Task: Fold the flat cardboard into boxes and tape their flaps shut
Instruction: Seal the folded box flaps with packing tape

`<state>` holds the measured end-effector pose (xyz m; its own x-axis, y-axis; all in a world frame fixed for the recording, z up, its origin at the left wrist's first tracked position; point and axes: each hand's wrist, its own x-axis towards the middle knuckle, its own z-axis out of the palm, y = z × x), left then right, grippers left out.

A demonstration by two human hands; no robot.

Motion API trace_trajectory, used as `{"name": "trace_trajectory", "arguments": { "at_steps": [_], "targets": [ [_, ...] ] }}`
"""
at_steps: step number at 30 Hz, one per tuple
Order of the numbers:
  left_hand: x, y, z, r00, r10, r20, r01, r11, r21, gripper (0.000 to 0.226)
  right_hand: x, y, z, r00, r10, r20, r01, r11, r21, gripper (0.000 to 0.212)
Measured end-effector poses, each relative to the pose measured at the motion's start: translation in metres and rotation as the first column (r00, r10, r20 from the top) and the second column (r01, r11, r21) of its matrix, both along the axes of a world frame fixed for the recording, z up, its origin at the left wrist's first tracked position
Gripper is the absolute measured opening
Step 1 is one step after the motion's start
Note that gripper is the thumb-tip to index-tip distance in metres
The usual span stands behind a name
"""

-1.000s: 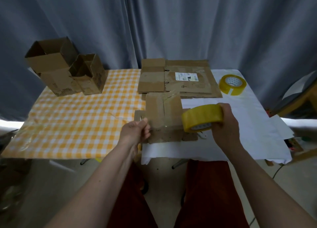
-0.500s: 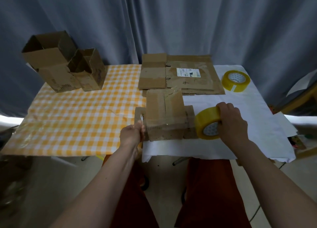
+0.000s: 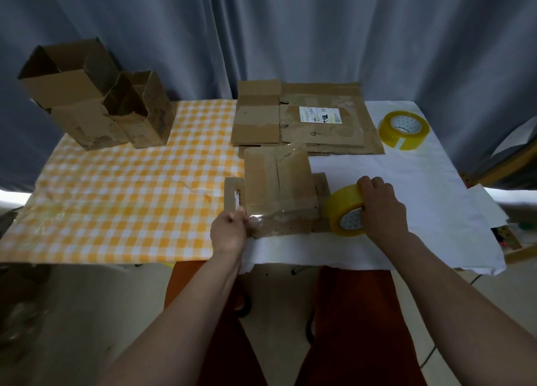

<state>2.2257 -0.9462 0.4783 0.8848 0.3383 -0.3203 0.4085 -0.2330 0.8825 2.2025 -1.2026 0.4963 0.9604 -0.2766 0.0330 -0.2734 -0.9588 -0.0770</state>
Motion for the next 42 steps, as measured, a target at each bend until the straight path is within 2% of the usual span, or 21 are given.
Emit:
{"name": "trace_trajectory", "arguments": {
  "at_steps": [2,4,7,9,10,12,14,16,18,22,23,26,28,31,33,38,40,42],
  "targets": [
    [-0.005,-0.004,-0.003,0.995,-0.074,0.065,0.059,0.976,0.207,0.035,0.002,0.004,-0.006,1.000,0.020,-0.020,-0.020,1.000,-0.023,0.045],
    [-0.007,-0.006,-0.007,0.986,-0.149,0.072,0.110,0.916,0.386,0.031,0.003,0.010,-0.013,0.998,0.051,-0.043,-0.052,0.998,-0.034,0.047],
    [-0.002,0.000,-0.013,0.958,-0.265,-0.107,0.280,0.791,0.544,0.027,0.006,0.015,-0.016,0.995,0.077,-0.061,-0.078,0.997,-0.004,0.053],
    [0.004,0.005,-0.013,0.918,-0.310,-0.246,0.396,0.721,0.569,0.024,0.009,0.014,-0.014,0.994,0.086,-0.063,-0.086,0.996,0.003,0.054],
    [0.007,0.006,-0.012,0.930,-0.292,-0.223,0.368,0.744,0.557,0.022,0.009,0.013,-0.013,0.993,0.097,-0.069,-0.098,0.995,-0.001,0.054],
    [0.011,0.003,-0.004,0.984,-0.175,0.026,0.143,0.874,0.465,0.016,0.009,0.014,-0.012,0.991,0.115,-0.074,-0.115,0.993,-0.002,0.054],
    [0.014,-0.001,0.008,0.975,-0.063,0.211,-0.021,0.928,0.372,0.018,0.007,0.020,-0.011,0.990,0.118,-0.080,-0.118,0.993,0.013,0.052],
    [0.014,-0.006,0.016,0.971,-0.167,0.173,0.073,0.889,0.451,0.022,0.005,0.026,-0.011,0.989,0.115,-0.093,-0.114,0.993,0.014,0.050],
    [0.014,-0.010,0.021,0.951,-0.294,0.097,0.194,0.810,0.554,0.023,0.003,0.029,-0.008,0.990,0.104,-0.098,-0.103,0.995,0.014,0.048],
    [0.049,-0.016,0.043,0.855,-0.461,0.237,0.194,0.710,0.677,0.023,0.001,0.043,-0.008,0.992,0.098,-0.076,-0.089,0.990,0.106,0.041],
    [0.062,-0.016,0.048,0.828,-0.521,0.207,0.236,0.659,0.714,0.022,0.000,0.051,-0.009,0.993,0.097,-0.072,-0.085,0.985,0.150,0.040],
    [0.092,-0.008,0.046,0.775,-0.628,-0.073,0.478,0.505,0.719,0.027,-0.005,0.075,-0.016,0.991,0.099,-0.089,-0.073,0.963,0.260,0.044],
    [0.094,-0.001,0.039,0.758,-0.619,-0.205,0.543,0.426,0.723,0.048,-0.008,0.088,-0.021,0.991,0.082,-0.105,-0.046,0.951,0.306,0.048],
    [0.083,0.003,0.031,0.736,-0.627,-0.257,0.580,0.387,0.716,0.096,-0.011,0.096,-0.025,0.996,0.046,-0.070,-0.023,0.953,0.302,0.047],
    [0.075,0.004,0.026,0.661,-0.671,-0.335,0.645,0.281,0.710,0.118,-0.010,0.098,-0.026,0.998,0.035,-0.058,-0.017,0.956,0.292,0.047],
    [0.095,0.004,0.031,0.594,-0.705,-0.387,0.631,0.110,0.768,0.120,-0.007,0.101,-0.033,0.989,0.110,-0.094,-0.077,0.951,0.299,0.050],
    [0.111,0.000,0.037,0.552,-0.718,-0.424,0.643,0.043,0.764,0.121,-0.005,0.102,-0.034,0.987,0.109,-0.113,-0.045,0.887,0.460,0.053],
    [0.124,-0.004,0.042,0.530,-0.724,-0.442,0.653,0.016,0.758,0.122,-0.003,0.106,-0.032,0.983,0.094,-0.160,0.046,0.712,0.700,0.053]
  ]
}}
